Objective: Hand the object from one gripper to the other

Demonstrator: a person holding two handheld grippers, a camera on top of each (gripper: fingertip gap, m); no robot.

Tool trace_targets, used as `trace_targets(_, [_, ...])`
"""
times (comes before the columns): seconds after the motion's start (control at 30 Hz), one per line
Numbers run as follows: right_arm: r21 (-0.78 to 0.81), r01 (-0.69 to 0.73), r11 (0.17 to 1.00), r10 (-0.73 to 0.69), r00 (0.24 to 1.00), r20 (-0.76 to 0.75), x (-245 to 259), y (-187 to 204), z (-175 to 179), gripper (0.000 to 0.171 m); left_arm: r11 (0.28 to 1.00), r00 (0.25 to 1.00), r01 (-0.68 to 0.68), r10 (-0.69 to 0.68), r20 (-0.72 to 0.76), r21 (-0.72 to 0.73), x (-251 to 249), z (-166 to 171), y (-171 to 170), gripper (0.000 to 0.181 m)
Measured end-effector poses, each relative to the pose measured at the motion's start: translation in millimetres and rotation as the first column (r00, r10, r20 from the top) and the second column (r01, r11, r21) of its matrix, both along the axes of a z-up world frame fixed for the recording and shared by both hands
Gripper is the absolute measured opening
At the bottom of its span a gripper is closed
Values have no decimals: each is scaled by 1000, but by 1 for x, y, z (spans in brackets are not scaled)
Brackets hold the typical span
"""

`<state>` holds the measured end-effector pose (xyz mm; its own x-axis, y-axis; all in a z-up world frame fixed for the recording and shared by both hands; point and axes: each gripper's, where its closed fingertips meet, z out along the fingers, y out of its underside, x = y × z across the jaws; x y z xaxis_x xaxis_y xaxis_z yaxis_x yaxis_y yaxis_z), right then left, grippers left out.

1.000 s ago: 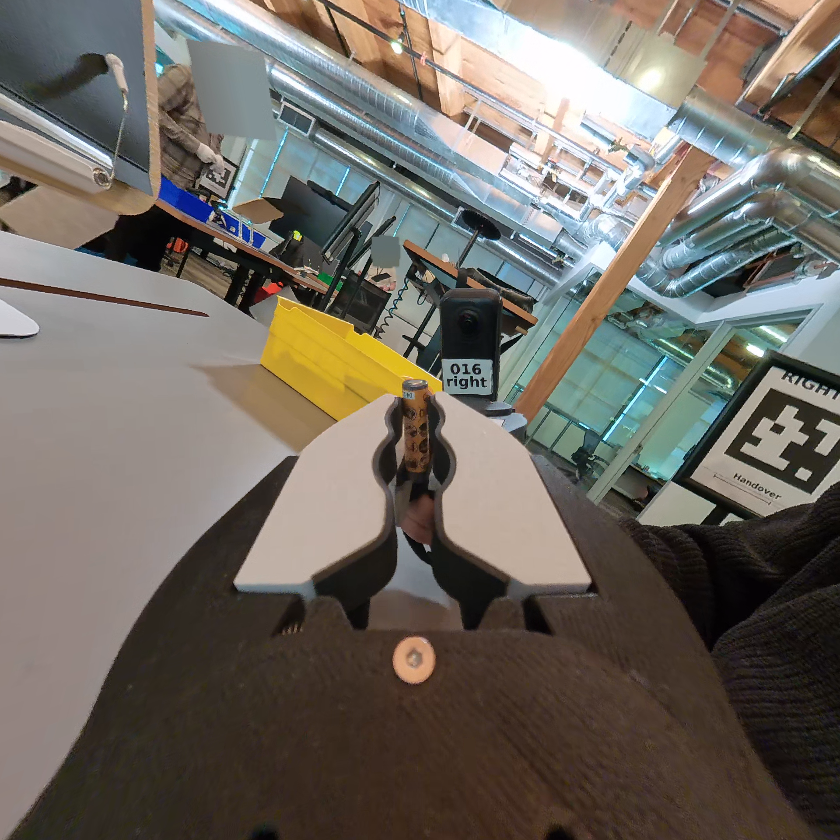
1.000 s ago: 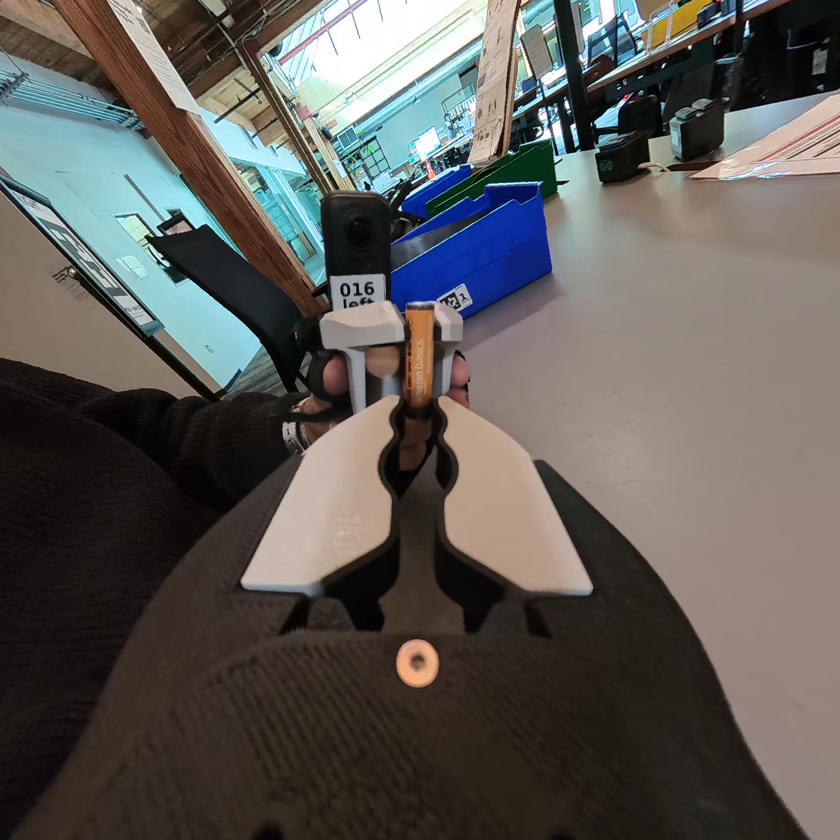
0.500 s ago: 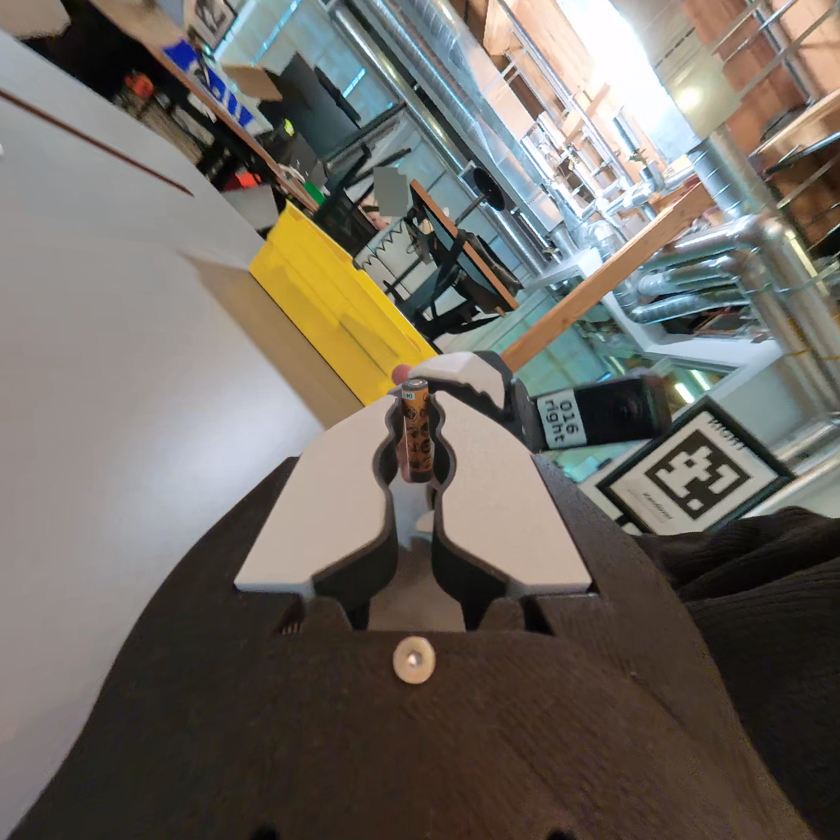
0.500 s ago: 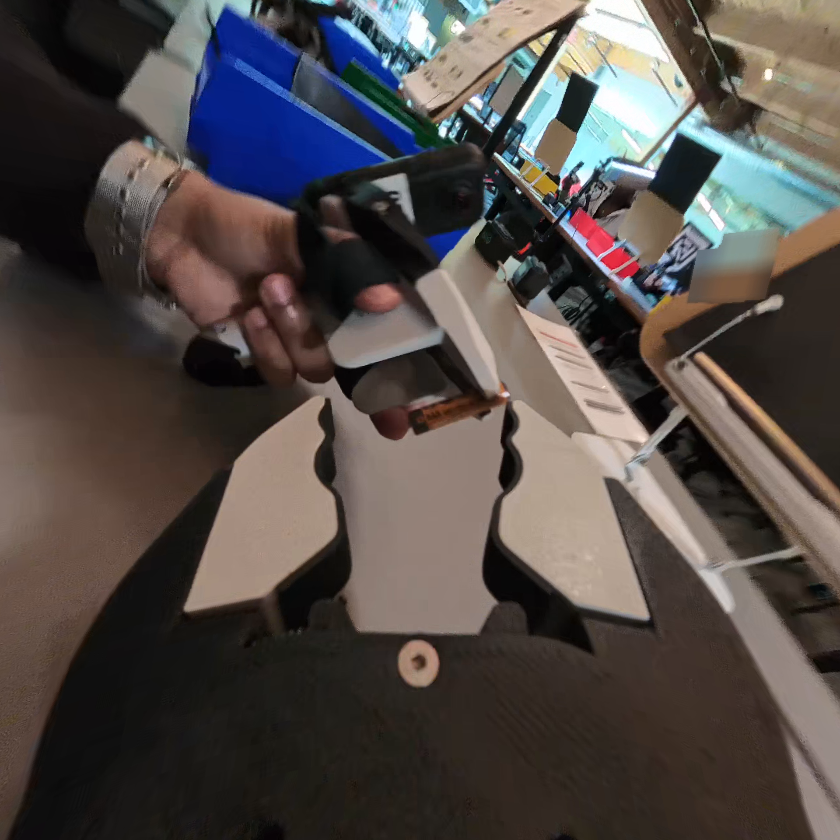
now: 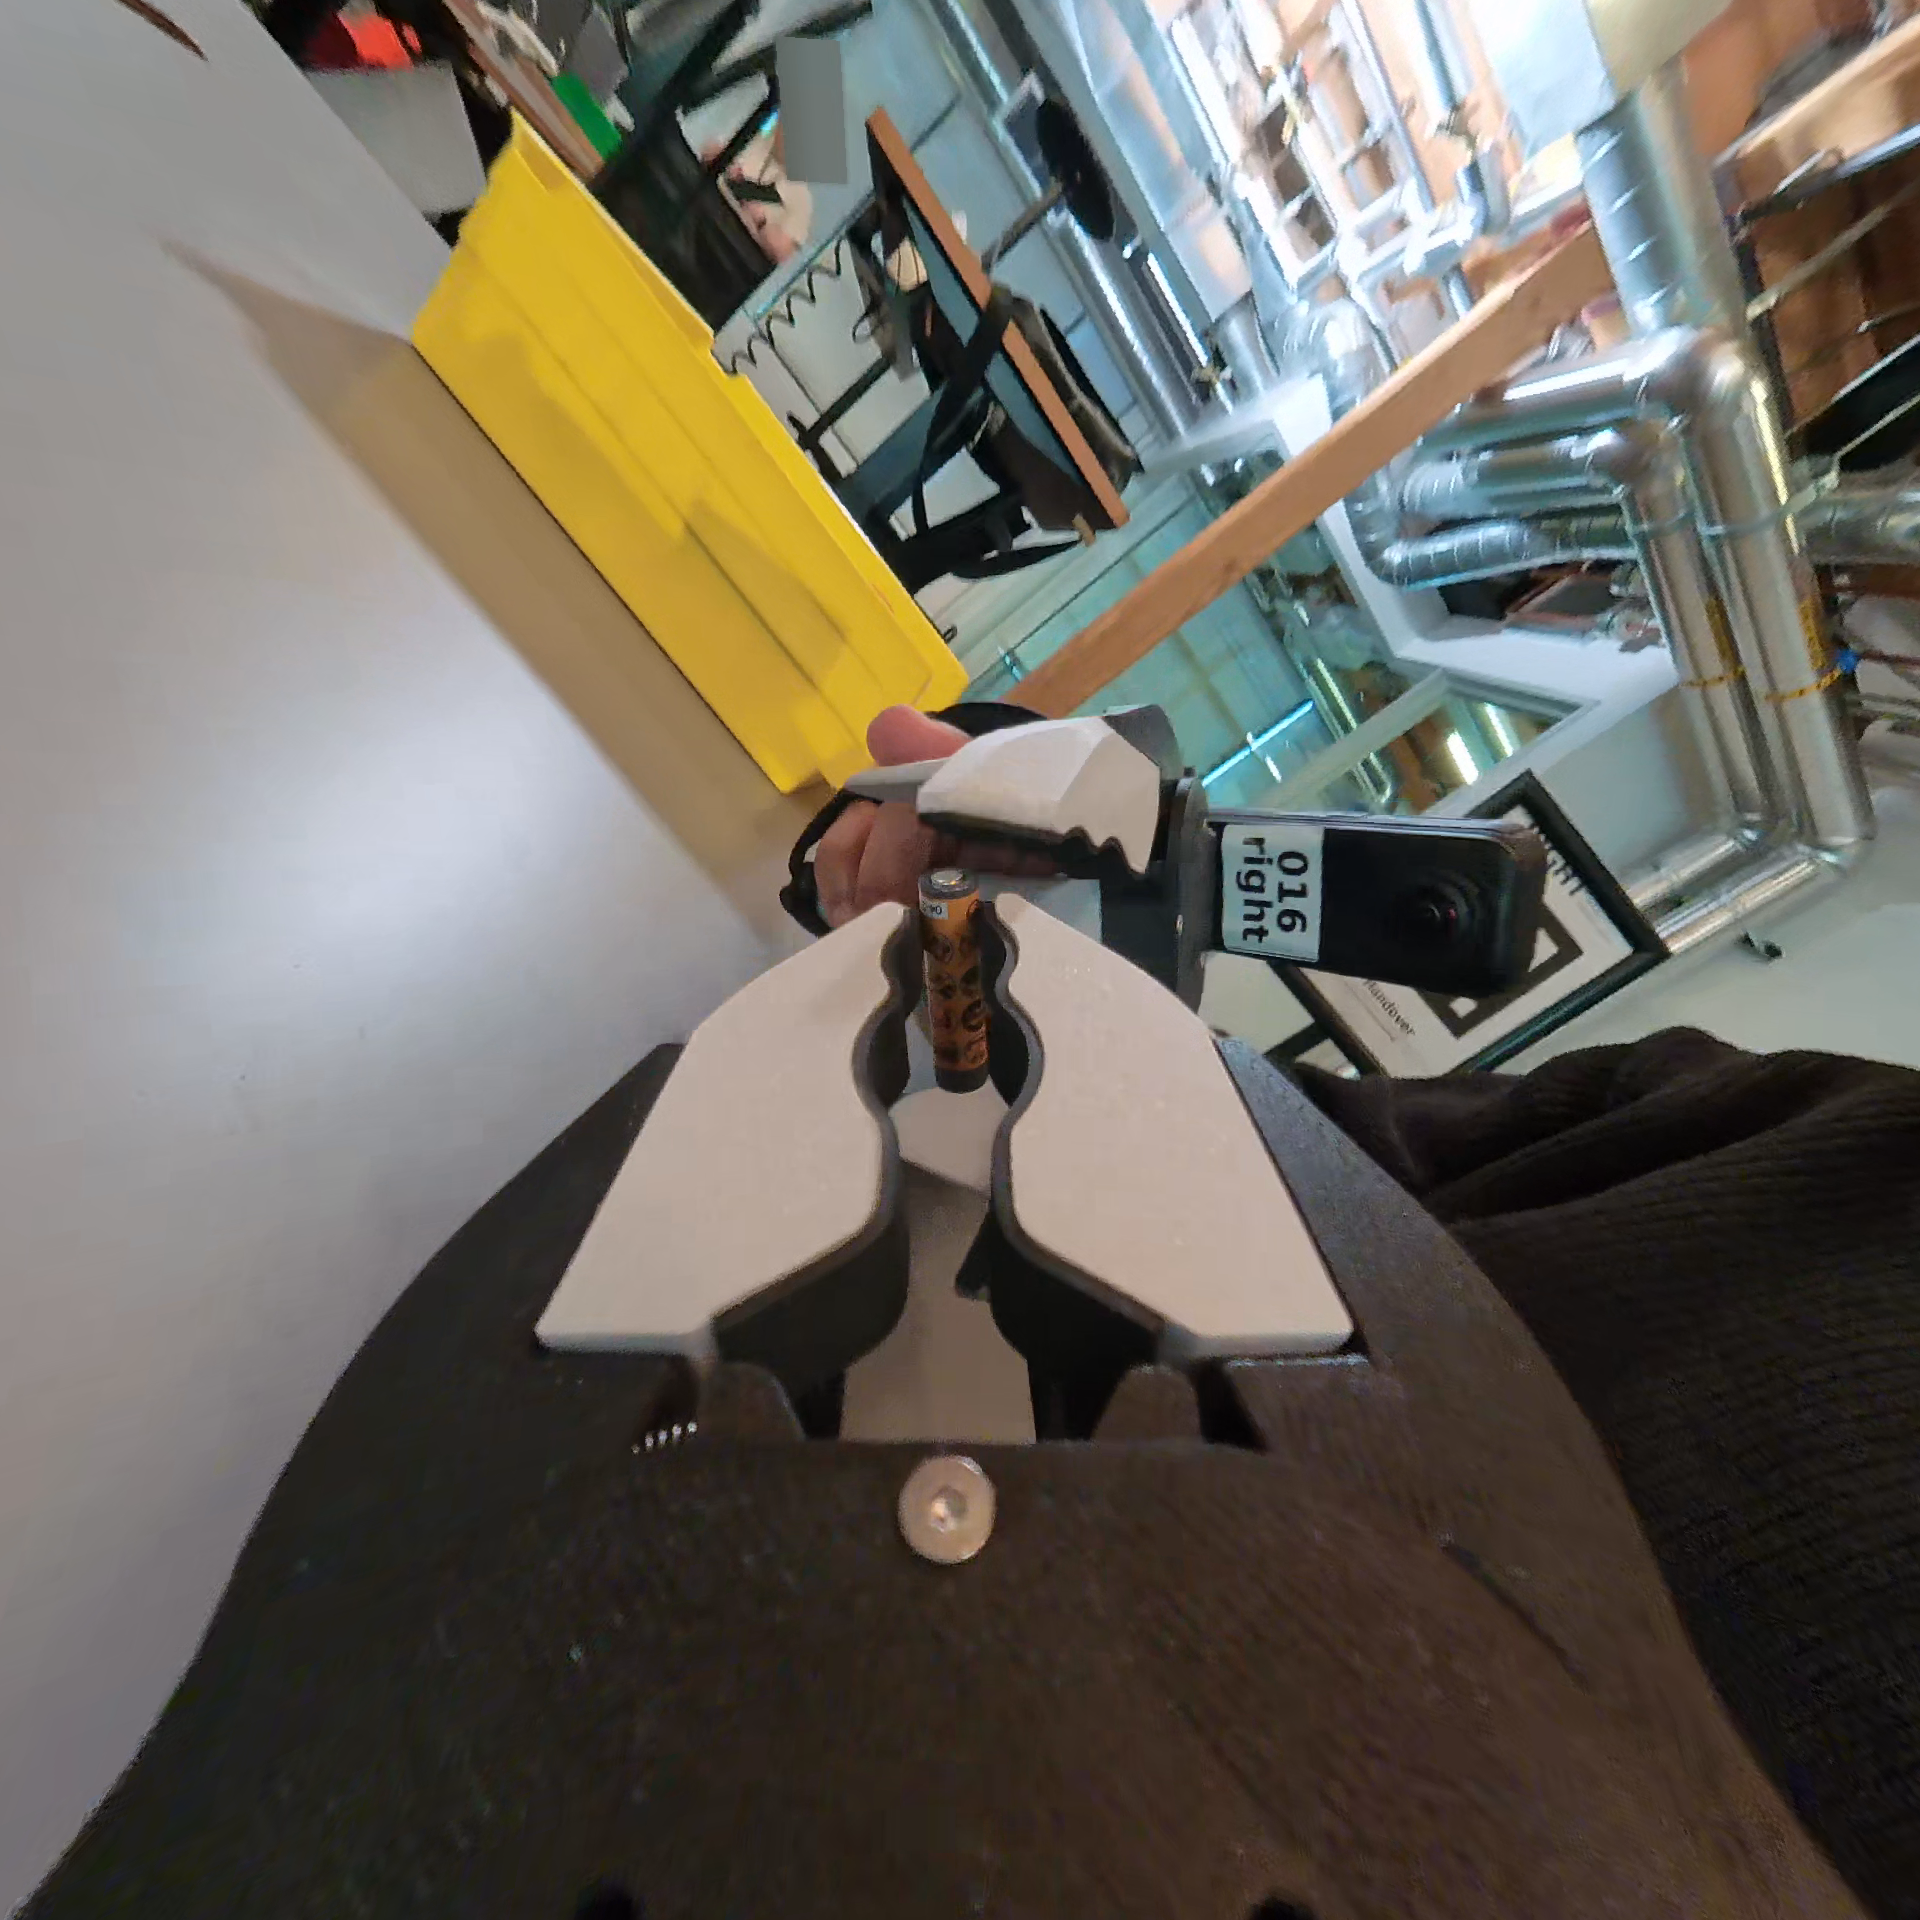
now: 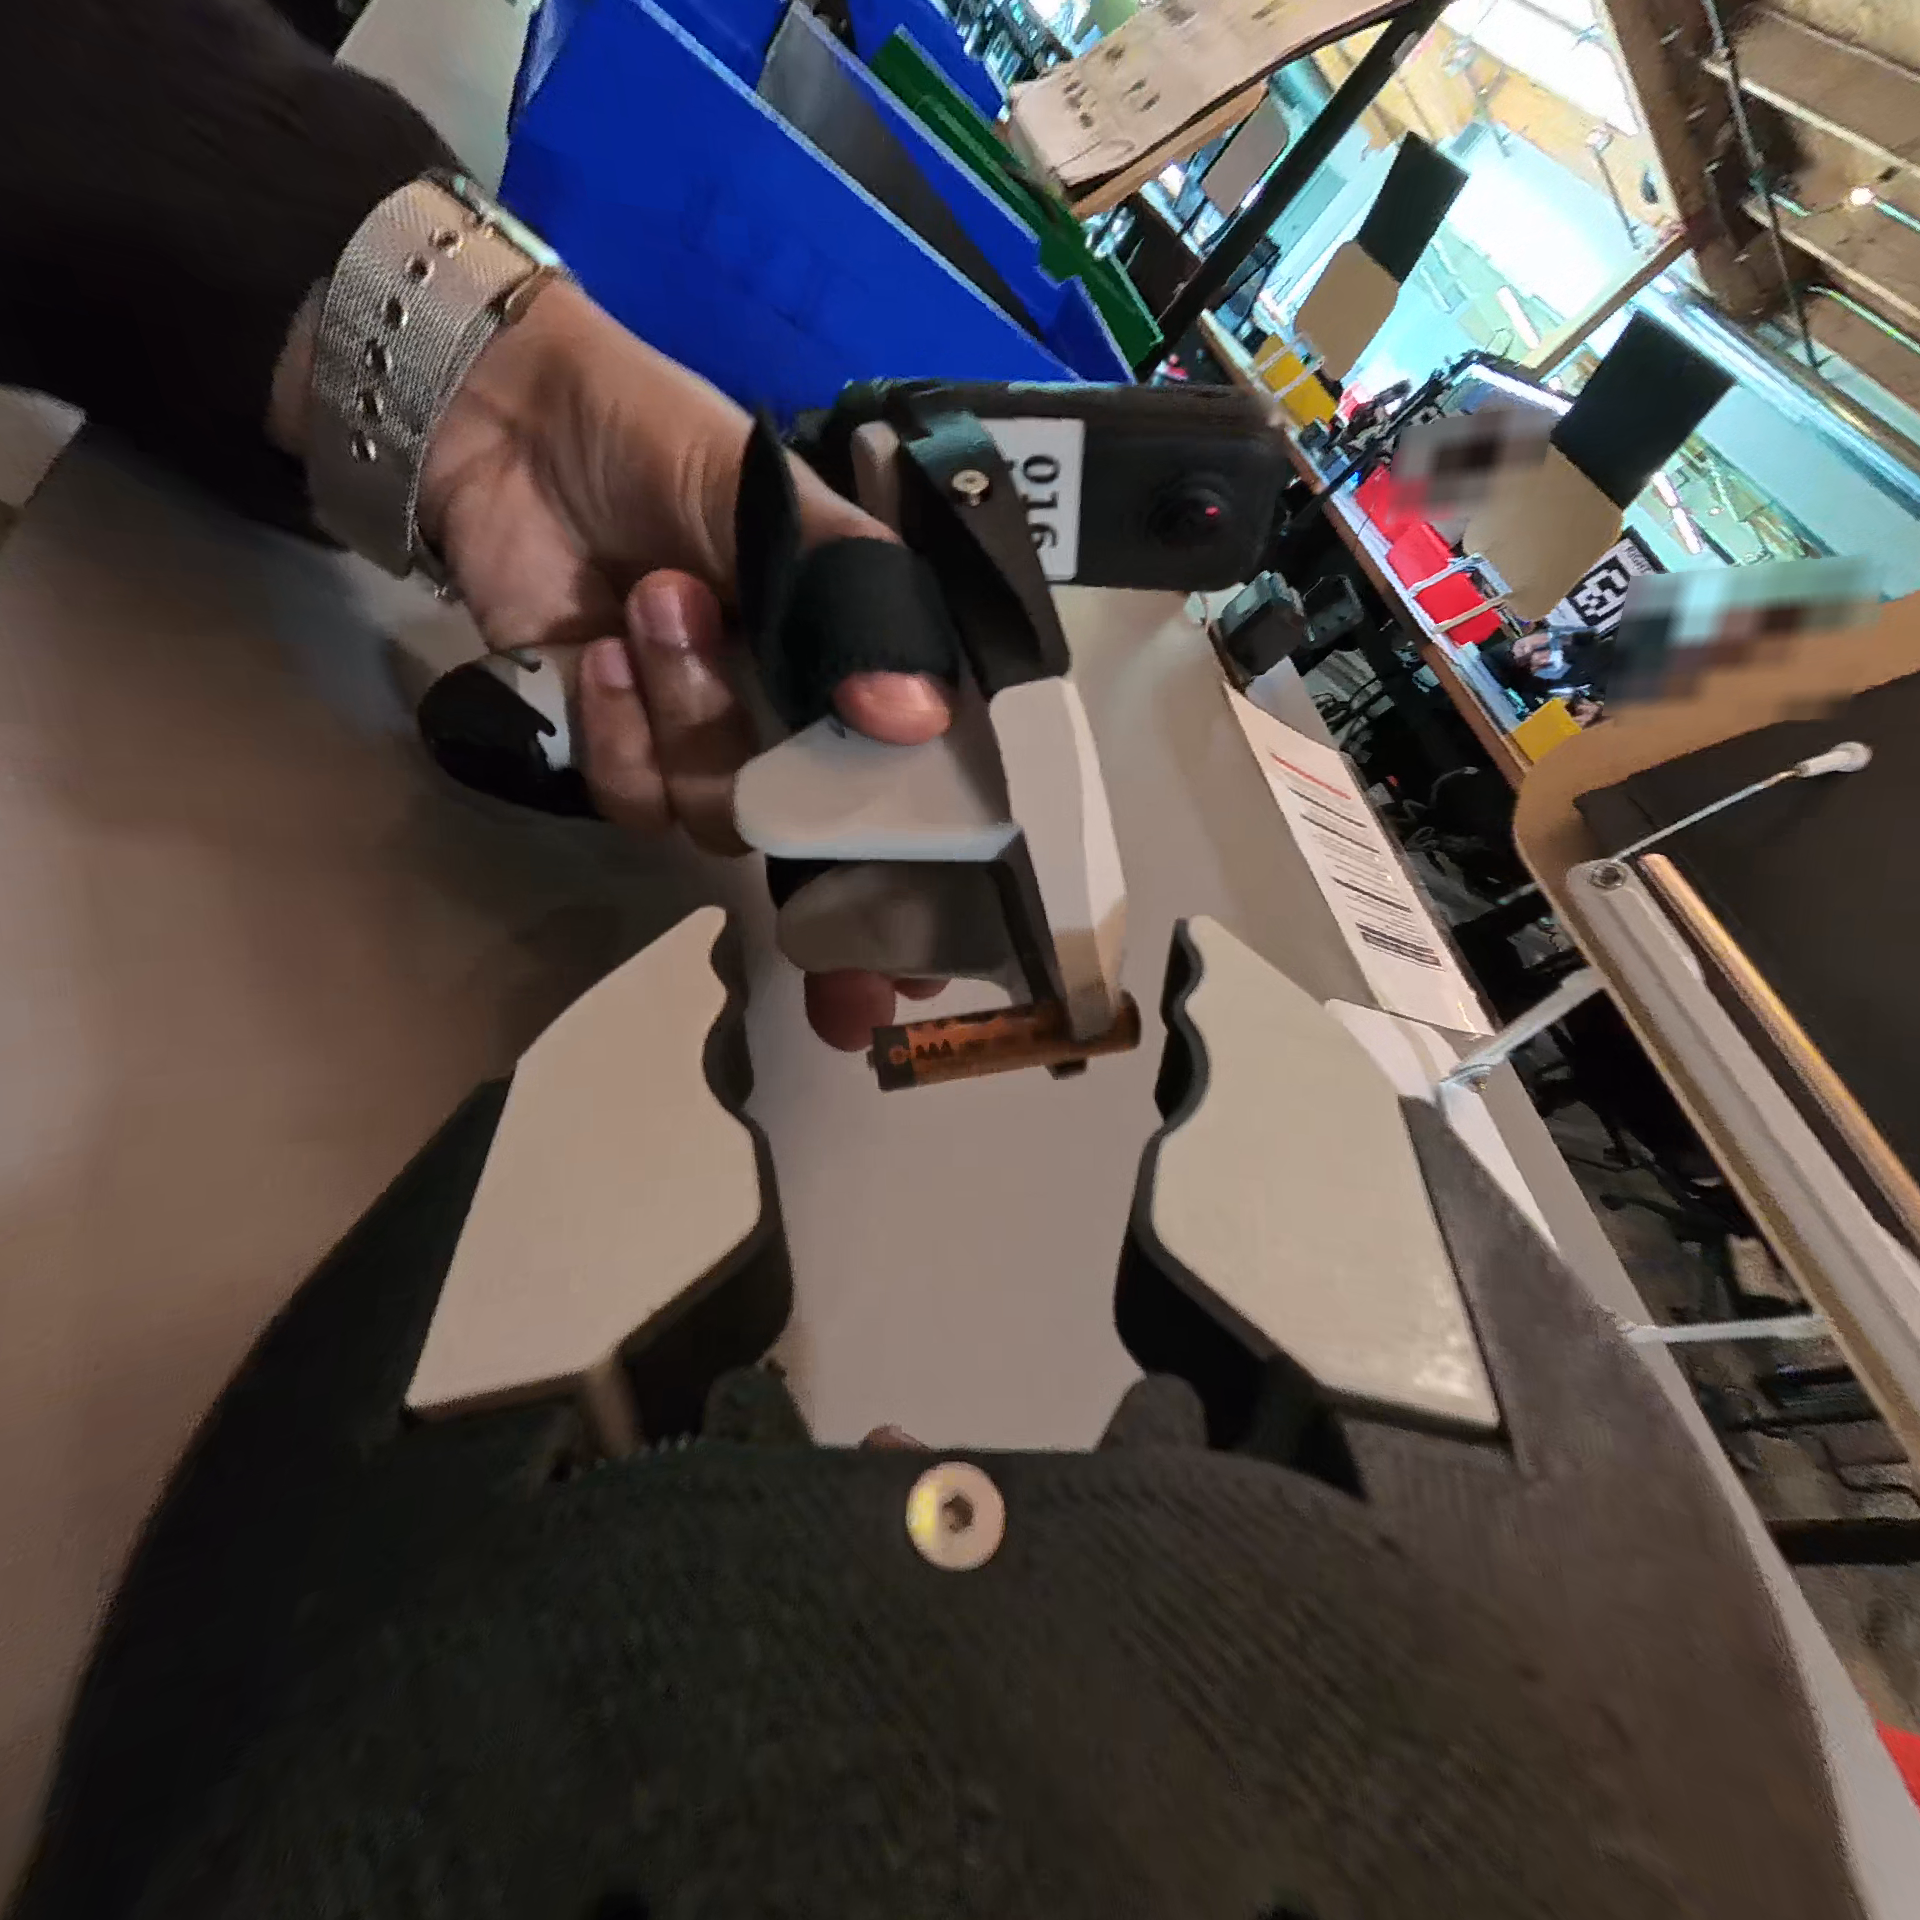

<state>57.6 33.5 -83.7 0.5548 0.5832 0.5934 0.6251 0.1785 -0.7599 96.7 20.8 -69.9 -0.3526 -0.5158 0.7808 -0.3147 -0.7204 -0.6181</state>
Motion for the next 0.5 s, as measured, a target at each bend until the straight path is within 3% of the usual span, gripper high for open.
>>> trace_targets(0.2, [-15, 8, 1000, -7, 998, 55, 1, 0, -8, 67, 998, 998, 65, -65, -18, -18, -3, -3, -6, 10])
trace_targets(0.3, [-20, 17, 1000, -16, 997, 72, 4, 1, -10, 54, 997, 996, 80, -81, -44, -17, -4, -8, -5, 10])
trace_targets(0.5, [-29, 32, 999, -29, 995, 95, 6, 1, -14, 52, 995, 993, 94, -96, -67, -29, -4, -13, -6, 10])
